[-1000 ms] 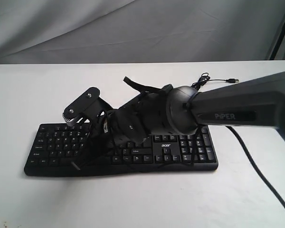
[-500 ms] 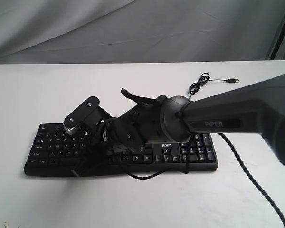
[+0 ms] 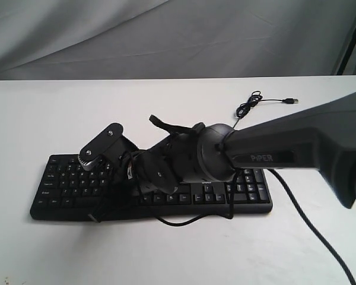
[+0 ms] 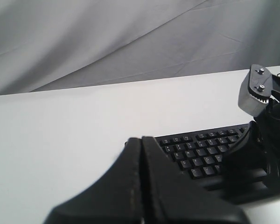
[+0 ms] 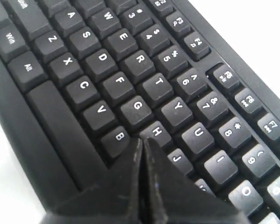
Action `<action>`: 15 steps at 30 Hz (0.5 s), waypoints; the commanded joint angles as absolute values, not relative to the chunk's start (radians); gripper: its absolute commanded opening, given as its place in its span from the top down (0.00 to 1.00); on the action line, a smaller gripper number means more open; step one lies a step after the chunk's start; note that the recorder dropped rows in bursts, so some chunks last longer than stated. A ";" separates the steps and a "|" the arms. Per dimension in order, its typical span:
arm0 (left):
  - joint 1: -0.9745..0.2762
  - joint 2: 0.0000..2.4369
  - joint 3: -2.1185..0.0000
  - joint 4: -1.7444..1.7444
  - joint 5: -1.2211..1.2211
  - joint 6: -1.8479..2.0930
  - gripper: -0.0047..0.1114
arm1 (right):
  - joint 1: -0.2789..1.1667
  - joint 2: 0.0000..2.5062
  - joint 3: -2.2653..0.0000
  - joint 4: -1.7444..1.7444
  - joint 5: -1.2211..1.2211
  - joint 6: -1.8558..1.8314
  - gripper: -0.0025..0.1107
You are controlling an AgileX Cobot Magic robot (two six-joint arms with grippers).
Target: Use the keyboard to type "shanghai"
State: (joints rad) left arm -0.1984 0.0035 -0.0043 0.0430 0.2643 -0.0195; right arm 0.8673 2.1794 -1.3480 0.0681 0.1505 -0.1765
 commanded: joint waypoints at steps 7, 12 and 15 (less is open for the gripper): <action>-0.202 0.000 0.000 0.044 0.260 -0.022 0.96 | 0.869 2.171 -1.475 0.070 0.268 -0.205 0.98; -0.202 0.000 0.000 0.044 0.260 -0.022 0.96 | 0.873 2.222 -1.544 0.072 0.296 -0.205 0.98; -0.202 0.000 0.000 0.044 0.260 -0.022 0.96 | 0.876 2.242 -1.561 0.072 0.300 -0.207 0.98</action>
State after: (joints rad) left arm -0.1984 0.0035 -0.0043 0.0430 0.2643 -0.0195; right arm 0.8697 2.2263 -1.5441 0.0681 0.2878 -0.1985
